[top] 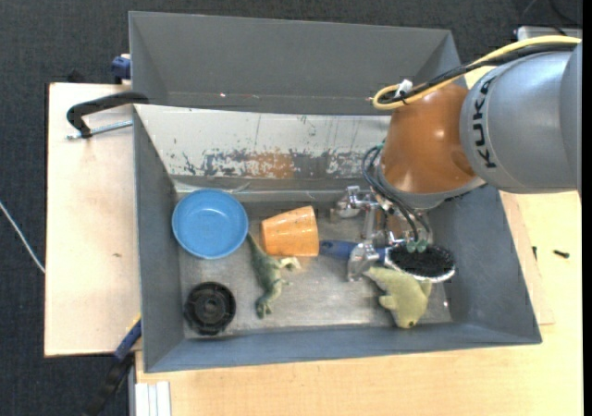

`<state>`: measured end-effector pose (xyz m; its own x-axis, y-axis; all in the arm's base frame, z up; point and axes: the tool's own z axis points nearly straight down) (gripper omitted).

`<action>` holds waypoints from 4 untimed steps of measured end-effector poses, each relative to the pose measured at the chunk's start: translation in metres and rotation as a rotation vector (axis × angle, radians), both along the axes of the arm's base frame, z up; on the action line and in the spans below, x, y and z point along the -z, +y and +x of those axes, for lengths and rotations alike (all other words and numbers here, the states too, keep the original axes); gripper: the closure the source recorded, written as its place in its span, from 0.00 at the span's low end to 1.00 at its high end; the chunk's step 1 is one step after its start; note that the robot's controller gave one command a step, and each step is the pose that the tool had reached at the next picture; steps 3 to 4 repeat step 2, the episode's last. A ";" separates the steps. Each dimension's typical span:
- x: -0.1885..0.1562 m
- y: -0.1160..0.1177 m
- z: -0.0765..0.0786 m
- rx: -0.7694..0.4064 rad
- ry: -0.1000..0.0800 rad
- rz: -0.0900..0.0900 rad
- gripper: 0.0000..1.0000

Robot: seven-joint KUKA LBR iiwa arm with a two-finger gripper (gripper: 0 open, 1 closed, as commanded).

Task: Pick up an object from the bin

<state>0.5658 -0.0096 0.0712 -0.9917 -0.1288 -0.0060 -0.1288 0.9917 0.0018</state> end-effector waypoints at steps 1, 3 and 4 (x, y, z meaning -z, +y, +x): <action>-0.002 0.000 0.001 -0.001 -0.002 -0.002 1.00; -0.175 -0.027 0.019 -0.230 -0.009 -0.005 1.00; -0.175 -0.027 0.019 -0.230 -0.009 -0.005 1.00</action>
Offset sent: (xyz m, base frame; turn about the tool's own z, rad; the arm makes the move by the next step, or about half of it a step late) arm 0.0000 0.0000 0.0000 0.0000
